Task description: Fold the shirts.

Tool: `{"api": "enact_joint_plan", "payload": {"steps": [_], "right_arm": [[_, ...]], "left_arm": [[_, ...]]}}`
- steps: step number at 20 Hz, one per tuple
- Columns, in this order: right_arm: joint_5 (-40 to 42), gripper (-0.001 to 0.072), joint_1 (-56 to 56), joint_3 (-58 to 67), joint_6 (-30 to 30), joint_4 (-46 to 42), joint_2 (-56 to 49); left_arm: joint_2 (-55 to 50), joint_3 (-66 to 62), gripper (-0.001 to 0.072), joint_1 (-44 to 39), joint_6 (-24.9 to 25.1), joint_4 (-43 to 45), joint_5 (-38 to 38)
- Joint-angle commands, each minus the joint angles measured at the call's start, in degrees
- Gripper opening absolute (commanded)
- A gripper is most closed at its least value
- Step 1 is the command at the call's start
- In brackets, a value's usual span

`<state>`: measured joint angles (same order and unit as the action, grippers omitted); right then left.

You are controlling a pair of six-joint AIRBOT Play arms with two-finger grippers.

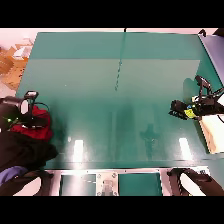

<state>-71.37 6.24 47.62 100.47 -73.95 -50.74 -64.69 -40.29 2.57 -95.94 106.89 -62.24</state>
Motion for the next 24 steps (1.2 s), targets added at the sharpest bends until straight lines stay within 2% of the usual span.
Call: {"api": "enact_joint_plan", "payload": {"steps": [1,4,8,11,13,16,19,20,21,22,24], "right_arm": [[0.00,0.0023,-0.04,-0.04,0.02,0.00,0.02],[0.00,0.0023,-0.04,-0.04,0.02,0.00,0.02],[0.00,0.0023,-0.04,-0.04,0.02,0.00,0.02],[0.04,0.0023,-0.04,-0.04,0.02,0.02,0.02],[0.02,0.0023,-0.04,-0.04,0.02,0.00,0.02],[0.02,0.0023,-0.04,-0.04,0.02,0.00,0.02],[0.02,0.0023,-0.04,-0.11,0.04,0.04,0.02],[0.02,0.0023,-0.04,-0.13,0.04,0.04,0.02],[0.04,0.0023,-0.04,-0.13,0.04,0.04,0.02],[0.02,0.0023,-0.04,-0.13,0.02,0.02,0.02],[0.04,0.0023,-0.04,-0.13,0.02,0.00,0.02]], "left_arm": [[-0.04,1.44,0.0019,0.04,0.85,2.67,2.73],[-0.02,-5.46,0.0019,0.02,1.51,-1.62,-1.90],[-0.02,-22.03,0.0018,-0.09,7.13,-20.11,-11.17],[-0.02,-32.26,0.0017,-6.60,7.43,-26.93,-14.73],[-0.02,-35.78,0.0017,-15.65,6.25,-28.52,-12.66],[-0.79,-36.11,0.0017,-29.68,4.17,-28.55,-3.43],[-5.22,-36.06,0.0020,-37.90,2.95,-29.94,2.86],[-7.41,-36.06,0.0125,-39.87,2.97,-31.67,4.52],[-9.35,-36.06,0.0562,-41.22,2.91,-33.44,5.62],[-10.91,-36.13,0.0703,-41.79,2.84,-35.43,5.75],[-11.15,-36.65,0.0701,-40.39,2.95,-34.47,3.91]]}}
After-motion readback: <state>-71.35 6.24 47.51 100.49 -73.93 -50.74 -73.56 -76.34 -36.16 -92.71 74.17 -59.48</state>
